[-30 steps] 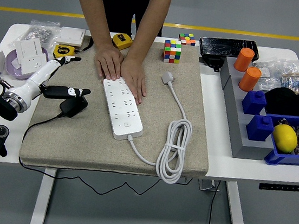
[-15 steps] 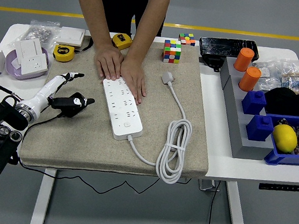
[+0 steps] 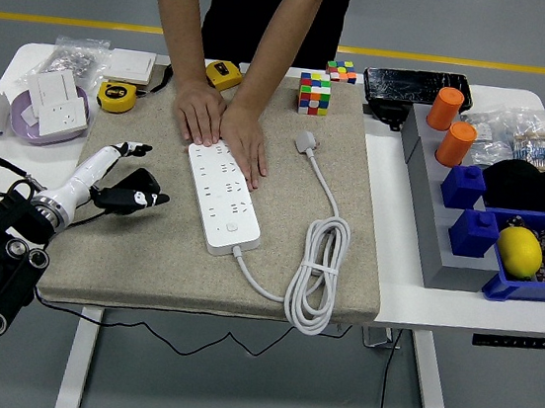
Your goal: Pick up the plug,place it near the board,insert it into the board,press the button
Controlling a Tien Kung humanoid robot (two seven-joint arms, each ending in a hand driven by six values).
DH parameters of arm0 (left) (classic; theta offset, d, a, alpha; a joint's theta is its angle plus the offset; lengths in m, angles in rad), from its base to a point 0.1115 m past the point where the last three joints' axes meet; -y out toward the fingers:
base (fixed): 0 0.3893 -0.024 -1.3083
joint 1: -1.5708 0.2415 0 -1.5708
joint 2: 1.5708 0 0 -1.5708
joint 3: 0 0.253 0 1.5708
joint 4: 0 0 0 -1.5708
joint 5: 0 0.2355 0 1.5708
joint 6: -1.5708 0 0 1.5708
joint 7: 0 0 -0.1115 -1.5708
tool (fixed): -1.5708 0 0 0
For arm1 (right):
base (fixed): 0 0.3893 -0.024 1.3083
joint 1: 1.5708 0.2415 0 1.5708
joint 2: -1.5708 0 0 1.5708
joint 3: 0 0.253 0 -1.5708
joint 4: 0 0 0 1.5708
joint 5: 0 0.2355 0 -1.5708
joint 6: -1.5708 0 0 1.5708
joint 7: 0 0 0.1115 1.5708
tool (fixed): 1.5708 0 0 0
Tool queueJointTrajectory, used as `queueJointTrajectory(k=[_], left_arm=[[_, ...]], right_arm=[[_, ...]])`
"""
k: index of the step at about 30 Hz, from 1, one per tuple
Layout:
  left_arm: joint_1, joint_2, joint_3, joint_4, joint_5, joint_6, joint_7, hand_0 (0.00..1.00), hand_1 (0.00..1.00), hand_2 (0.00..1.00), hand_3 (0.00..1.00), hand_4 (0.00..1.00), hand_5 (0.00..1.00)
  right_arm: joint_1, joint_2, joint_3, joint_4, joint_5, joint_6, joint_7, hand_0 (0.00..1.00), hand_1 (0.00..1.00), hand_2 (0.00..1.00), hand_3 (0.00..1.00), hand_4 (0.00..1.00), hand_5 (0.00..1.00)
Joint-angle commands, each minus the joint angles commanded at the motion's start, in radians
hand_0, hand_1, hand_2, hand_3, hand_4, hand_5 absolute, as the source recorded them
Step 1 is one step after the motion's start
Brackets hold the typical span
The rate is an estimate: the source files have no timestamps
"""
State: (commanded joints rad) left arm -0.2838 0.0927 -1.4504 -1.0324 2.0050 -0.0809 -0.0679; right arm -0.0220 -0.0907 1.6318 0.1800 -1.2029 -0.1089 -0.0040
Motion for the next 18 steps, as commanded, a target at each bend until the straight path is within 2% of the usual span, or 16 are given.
queueJointTrajectory(k=[11, 12, 17, 18], left_arm=[[-0.009, -0.007, -0.001, 0.048, 0.05, 0.03, -0.01, 0.933, 0.833, 0.725, 0.76, 0.998, 0.199], [-0.009, -0.008, -0.001, 0.05, 0.051, 0.032, -0.009, 0.874, 0.812, 0.715, 0.744, 0.998, 0.251], [-0.008, -0.009, -0.004, 0.051, 0.056, 0.052, -0.009, 0.874, 0.812, 0.715, 0.744, 0.998, 0.251], [-0.008, -0.009, -0.004, 0.05, 0.058, 0.057, -0.01, 0.816, 0.742, 0.635, 0.632, 0.998, 0.269]], right_arm=[[-0.004, -0.001, 0.01, 0.0, -0.011, 0.0, -0.001, 0.98, 0.925, 0.864, 0.862, 0.998, 0.998], [-0.004, -0.002, 0.011, 0.0, -0.012, 0.001, -0.001, 0.98, 0.925, 0.864, 0.861, 0.998, 0.998], [-0.003, -0.003, 0.012, 0.0, -0.013, 0.0, -0.001, 0.98, 0.925, 0.864, 0.861, 0.998, 0.998], [-0.003, -0.003, 0.012, 0.0, -0.013, 0.0, -0.001, 0.98, 0.925, 0.863, 0.857, 0.998, 0.998]])
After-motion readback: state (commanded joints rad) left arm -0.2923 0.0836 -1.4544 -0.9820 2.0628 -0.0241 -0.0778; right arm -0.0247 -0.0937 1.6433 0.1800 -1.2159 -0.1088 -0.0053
